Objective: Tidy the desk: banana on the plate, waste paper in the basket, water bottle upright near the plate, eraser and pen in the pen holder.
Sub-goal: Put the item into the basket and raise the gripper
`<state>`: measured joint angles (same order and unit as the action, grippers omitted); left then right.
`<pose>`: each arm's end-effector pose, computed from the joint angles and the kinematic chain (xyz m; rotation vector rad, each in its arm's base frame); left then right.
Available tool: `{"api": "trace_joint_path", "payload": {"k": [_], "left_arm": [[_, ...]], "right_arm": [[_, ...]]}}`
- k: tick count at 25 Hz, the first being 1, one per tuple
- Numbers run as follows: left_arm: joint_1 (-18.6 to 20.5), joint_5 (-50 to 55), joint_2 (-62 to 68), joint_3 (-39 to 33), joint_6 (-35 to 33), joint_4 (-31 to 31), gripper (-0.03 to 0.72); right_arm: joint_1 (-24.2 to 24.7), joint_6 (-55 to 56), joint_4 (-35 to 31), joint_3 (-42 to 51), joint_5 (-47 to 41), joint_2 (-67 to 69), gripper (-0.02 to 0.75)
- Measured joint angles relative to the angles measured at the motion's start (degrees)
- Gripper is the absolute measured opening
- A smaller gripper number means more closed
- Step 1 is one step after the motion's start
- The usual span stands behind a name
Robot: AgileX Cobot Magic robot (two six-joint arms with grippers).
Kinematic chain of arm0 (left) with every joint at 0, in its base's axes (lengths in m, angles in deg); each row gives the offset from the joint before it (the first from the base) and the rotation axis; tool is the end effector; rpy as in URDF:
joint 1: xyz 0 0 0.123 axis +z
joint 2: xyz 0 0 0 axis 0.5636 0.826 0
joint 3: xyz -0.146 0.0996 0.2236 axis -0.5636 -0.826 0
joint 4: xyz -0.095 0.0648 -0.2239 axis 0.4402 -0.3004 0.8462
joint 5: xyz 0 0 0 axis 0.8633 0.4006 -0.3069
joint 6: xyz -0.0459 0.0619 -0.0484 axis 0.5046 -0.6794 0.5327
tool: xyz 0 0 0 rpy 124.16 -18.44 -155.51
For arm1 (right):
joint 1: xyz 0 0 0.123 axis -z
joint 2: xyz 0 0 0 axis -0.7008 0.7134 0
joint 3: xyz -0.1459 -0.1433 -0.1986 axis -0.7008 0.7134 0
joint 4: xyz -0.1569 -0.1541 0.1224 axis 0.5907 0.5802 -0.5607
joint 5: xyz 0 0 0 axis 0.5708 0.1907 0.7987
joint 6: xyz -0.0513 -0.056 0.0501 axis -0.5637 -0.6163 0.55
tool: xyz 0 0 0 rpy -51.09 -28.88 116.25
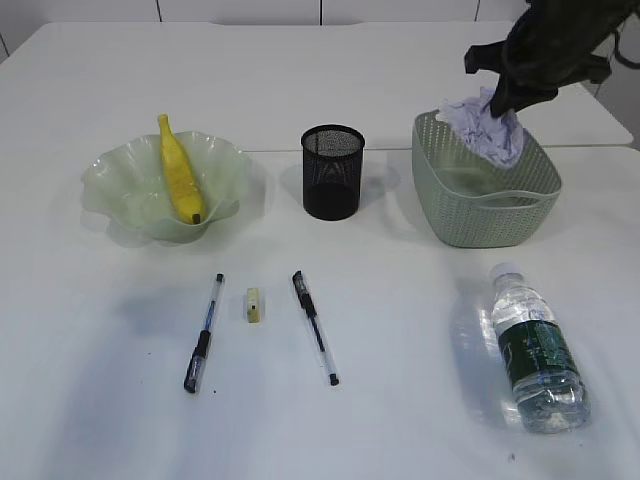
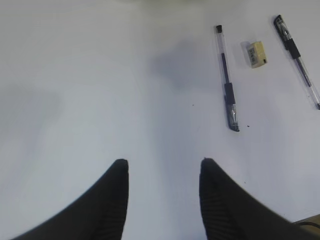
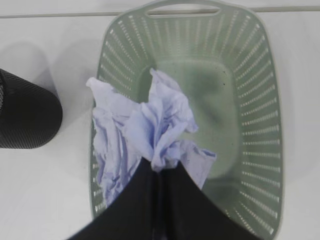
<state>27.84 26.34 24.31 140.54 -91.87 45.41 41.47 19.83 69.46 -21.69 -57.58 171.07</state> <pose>0.2238 -0.0387 0.3168 0.1220 2.6295 -0.2512 0.4694 0.0316 0.2804 0.0063 2.5908 0.1451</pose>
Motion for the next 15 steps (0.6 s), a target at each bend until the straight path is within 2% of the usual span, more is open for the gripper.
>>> {"api": "trace_joint_path", "payload": {"k": [3, 7, 12, 15], "left_arm": [[0.0, 0.3, 0.6, 0.0, 0.0, 0.0, 0.322], [0.0, 0.8, 0.9, 0.0, 0.0, 0.0, 0.320], [0.0, 1.0, 0.9, 0.0, 0.0, 0.0, 0.319], [0.0, 1.0, 0.9, 0.0, 0.0, 0.0, 0.318]], "right_arm": [[0.0, 1.6, 0.1, 0.0, 0.2, 1.9, 0.032], [0.0, 3.4, 1.1, 0.0, 1.1, 3.1, 0.118], [0.0, 5.1, 1.8, -0.1, 1.7, 3.1, 0.331], [0.0, 5.3, 1.8, -0.1, 1.6, 3.1, 0.414]]}}
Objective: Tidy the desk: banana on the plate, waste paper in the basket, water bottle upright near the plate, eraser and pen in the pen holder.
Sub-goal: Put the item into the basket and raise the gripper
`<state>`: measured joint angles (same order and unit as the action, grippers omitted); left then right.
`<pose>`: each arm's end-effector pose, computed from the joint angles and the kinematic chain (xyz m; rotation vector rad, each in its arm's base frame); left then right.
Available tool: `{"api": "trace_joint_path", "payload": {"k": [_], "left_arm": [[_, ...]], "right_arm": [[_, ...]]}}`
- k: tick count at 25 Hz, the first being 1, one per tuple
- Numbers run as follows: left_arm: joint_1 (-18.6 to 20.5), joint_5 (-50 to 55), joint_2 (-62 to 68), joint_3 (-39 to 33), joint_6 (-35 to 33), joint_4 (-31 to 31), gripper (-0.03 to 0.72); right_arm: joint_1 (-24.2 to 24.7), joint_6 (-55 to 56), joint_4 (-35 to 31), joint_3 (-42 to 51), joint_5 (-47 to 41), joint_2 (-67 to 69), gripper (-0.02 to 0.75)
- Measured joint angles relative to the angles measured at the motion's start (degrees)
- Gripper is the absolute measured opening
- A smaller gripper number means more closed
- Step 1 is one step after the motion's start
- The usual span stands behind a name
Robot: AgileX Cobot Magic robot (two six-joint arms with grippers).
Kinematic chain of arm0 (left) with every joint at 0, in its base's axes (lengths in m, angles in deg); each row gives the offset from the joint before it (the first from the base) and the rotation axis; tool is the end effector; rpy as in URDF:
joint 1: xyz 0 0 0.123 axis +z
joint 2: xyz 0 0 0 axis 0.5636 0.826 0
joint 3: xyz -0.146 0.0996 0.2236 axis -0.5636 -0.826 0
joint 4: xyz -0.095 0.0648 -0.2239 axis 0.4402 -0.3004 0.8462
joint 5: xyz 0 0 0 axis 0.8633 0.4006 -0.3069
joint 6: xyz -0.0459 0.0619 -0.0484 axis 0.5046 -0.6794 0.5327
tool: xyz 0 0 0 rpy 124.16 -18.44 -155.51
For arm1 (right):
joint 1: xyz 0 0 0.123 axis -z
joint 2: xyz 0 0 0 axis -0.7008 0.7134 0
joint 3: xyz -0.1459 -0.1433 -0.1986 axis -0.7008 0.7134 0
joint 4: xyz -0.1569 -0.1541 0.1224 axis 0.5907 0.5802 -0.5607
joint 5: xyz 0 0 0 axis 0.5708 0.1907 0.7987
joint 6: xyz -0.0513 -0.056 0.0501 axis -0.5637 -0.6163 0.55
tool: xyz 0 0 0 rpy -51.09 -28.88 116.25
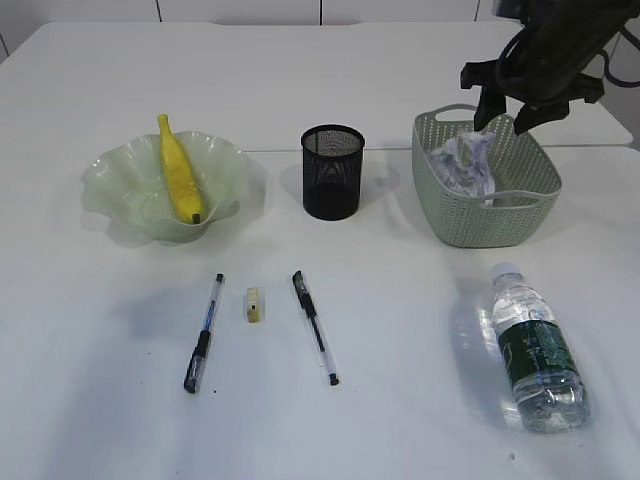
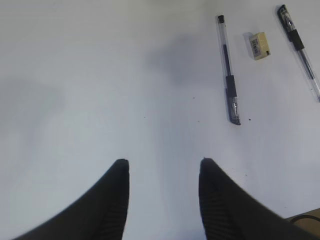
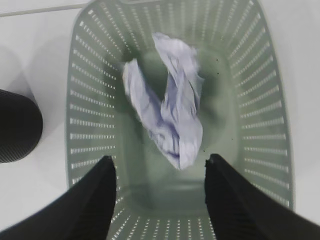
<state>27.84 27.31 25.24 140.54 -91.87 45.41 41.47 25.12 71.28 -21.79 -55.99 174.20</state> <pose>0.2255 -0.0391 0.3124 0.1240 2.6626 -0.2519 0.4797 0.0296 0.2560 0.1159 2.6165 0.1353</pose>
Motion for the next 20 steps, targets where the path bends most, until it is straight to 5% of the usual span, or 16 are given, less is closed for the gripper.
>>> {"api": "trace_joint_path", "payload": {"k": [20], "left_arm": [[0.0, 0.5, 0.0, 0.0, 0.0, 0.0, 0.317]], "right_arm": [[0.0, -4.8, -3.3, -0.2, -15.6, -7.2, 0.445]]}}
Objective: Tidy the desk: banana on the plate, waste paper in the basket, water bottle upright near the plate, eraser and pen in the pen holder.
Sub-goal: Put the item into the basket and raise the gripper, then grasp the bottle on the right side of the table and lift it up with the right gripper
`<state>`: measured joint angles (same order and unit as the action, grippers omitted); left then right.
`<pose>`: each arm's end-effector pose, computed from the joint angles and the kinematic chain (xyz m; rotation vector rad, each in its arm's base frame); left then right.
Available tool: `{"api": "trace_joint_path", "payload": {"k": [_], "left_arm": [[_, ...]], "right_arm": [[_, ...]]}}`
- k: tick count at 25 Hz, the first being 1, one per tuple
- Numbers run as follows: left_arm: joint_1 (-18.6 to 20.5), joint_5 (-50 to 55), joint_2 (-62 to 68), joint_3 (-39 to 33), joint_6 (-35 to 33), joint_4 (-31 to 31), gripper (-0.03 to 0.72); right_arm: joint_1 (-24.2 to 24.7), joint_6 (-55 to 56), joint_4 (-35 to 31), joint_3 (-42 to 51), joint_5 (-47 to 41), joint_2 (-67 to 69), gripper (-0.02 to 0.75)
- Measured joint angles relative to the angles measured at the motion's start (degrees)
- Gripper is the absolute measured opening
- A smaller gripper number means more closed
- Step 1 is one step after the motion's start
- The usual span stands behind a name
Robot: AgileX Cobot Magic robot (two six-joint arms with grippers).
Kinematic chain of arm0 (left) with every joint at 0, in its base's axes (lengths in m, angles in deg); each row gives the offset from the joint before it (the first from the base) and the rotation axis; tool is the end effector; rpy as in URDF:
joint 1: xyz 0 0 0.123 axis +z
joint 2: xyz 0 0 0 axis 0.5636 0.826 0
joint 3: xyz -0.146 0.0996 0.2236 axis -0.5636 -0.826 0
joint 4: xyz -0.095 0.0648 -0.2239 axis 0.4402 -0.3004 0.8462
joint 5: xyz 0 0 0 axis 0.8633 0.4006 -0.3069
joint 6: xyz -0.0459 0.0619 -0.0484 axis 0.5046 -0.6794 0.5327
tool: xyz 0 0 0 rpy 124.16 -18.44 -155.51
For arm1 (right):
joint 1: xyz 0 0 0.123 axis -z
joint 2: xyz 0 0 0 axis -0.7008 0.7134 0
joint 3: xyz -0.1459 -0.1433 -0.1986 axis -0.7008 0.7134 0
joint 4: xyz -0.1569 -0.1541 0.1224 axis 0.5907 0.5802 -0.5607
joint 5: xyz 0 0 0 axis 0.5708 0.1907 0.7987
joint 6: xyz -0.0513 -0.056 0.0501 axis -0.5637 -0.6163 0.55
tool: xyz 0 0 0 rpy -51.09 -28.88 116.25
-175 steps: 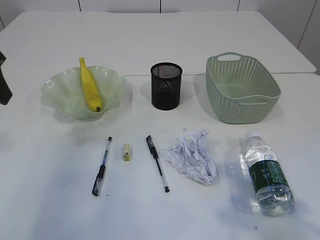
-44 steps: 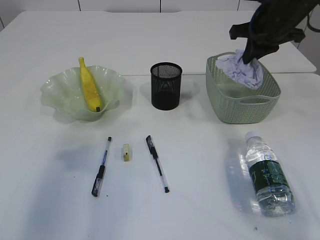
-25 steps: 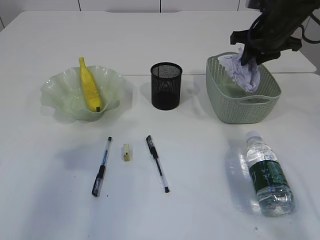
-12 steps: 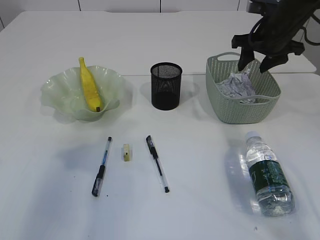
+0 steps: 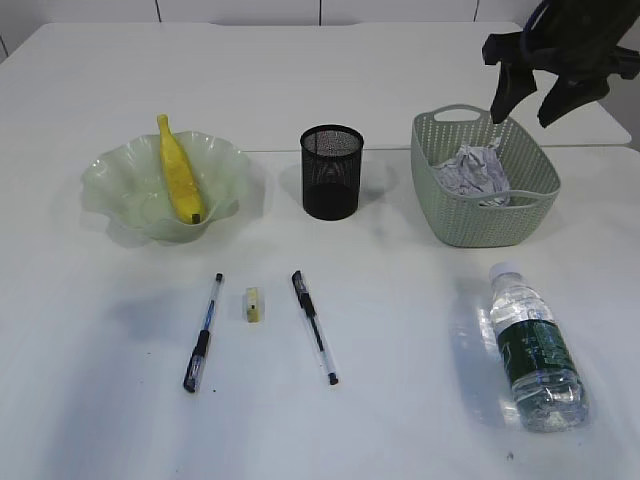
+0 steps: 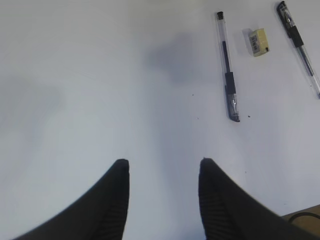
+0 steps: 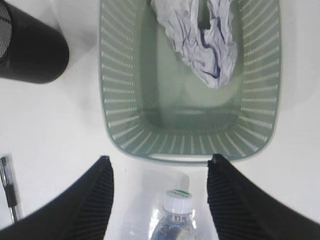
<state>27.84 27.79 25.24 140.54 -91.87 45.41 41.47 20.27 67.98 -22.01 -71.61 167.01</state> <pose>0.2249 -0.0391 0.3121 0.1254 2.6708 -0.2524 0.4378 0.0330 0.3045 0.0028 2.7586 0.1854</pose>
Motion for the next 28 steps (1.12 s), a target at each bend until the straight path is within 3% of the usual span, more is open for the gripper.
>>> {"api": "trace_joint_path", "payload": {"k": [9, 17, 23, 28], "left_arm": [[0.0, 1.5, 0.0, 0.0, 0.0, -1.6, 0.316], [0.0, 2.7, 0.0, -0.1, 0.0, -1.9, 0.316], [0.0, 2.7, 0.0, -0.1, 0.0, -1.9, 0.316], [0.0, 2.7, 0.0, -0.1, 0.0, -1.9, 0.316]], "right_arm": [[0.0, -1.9, -0.4, 4.0, -1.8, -5.7, 0.444], [-1.1, -2.2, -0.3, 21.4, -1.8, -14.5, 0.444], [-5.2, -2.3, 0.4, 36.1, 3.3, -18.3, 0.444], [-6.0, -1.0, 0.9, 41.8, 10.1, -18.3, 0.445]]}}
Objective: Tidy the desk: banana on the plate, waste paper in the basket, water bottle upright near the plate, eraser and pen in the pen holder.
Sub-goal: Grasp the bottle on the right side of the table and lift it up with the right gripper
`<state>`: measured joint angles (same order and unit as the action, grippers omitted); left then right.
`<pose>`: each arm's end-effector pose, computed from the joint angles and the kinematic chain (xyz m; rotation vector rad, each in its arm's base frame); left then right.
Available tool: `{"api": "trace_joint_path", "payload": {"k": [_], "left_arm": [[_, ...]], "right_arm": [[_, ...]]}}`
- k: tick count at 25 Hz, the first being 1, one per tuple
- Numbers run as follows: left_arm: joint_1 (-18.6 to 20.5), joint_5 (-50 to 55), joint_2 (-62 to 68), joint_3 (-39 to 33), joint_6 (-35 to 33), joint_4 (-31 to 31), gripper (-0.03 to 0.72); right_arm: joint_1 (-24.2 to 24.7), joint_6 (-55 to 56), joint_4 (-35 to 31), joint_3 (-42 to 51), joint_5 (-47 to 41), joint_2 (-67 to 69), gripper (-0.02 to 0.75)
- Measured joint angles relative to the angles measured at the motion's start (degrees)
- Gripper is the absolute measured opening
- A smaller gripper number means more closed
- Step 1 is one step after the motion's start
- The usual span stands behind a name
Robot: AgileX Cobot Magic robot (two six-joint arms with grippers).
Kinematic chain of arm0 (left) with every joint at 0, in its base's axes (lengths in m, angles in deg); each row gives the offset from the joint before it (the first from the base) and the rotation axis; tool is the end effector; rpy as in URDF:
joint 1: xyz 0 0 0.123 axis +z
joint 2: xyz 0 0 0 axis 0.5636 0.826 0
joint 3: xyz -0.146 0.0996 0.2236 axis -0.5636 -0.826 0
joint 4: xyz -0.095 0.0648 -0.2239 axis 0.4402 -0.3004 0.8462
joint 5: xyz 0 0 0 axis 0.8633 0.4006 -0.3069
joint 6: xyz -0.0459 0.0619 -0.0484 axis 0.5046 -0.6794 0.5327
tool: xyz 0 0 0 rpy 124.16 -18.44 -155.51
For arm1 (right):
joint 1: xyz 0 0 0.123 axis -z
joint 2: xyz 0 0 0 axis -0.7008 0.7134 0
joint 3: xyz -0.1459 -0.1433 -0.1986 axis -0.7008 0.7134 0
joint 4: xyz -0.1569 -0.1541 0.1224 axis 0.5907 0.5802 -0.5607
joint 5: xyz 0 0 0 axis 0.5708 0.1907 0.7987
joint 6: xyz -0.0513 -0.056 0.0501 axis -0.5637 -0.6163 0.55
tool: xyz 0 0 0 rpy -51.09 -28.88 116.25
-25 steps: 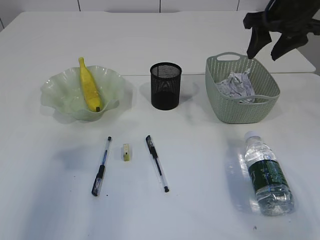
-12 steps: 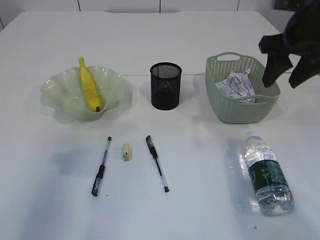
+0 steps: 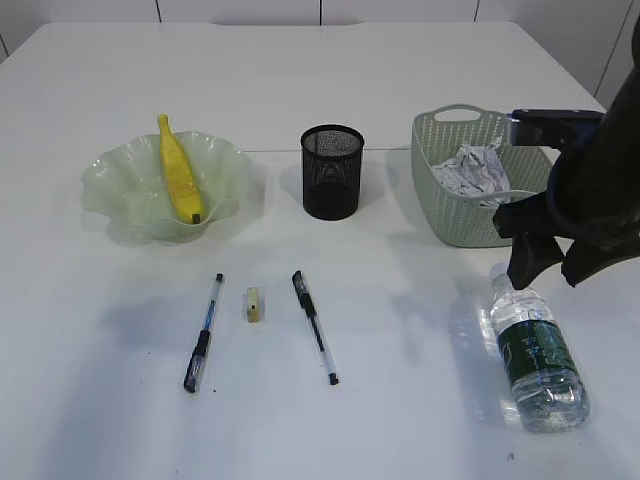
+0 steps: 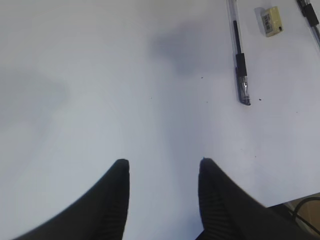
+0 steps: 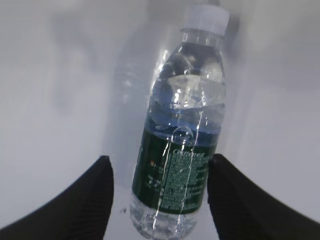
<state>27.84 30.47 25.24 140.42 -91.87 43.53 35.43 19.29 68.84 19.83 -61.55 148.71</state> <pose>0.2210 -0.0365 0.3093 0.1484 2.7204 -0.2119 0.3196 0.0590 0.2330 -0.1424 2.9953 0.1561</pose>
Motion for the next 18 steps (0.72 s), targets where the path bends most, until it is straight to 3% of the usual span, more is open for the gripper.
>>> {"api": "trace_joint_path", "payload": {"k": [8, 18], "left_arm": [[0.0, -0.3, 0.0, 0.0, 0.0, 0.0, 0.316], [0.0, -0.8, 0.0, 0.0, 0.0, 0.0, 0.316]], "right_arm": [[0.0, 3.7, 3.3, 0.4, 4.4, 3.2, 0.573], [0.0, 6.7, 3.5, -1.2, 5.7, 9.4, 0.582]]}}
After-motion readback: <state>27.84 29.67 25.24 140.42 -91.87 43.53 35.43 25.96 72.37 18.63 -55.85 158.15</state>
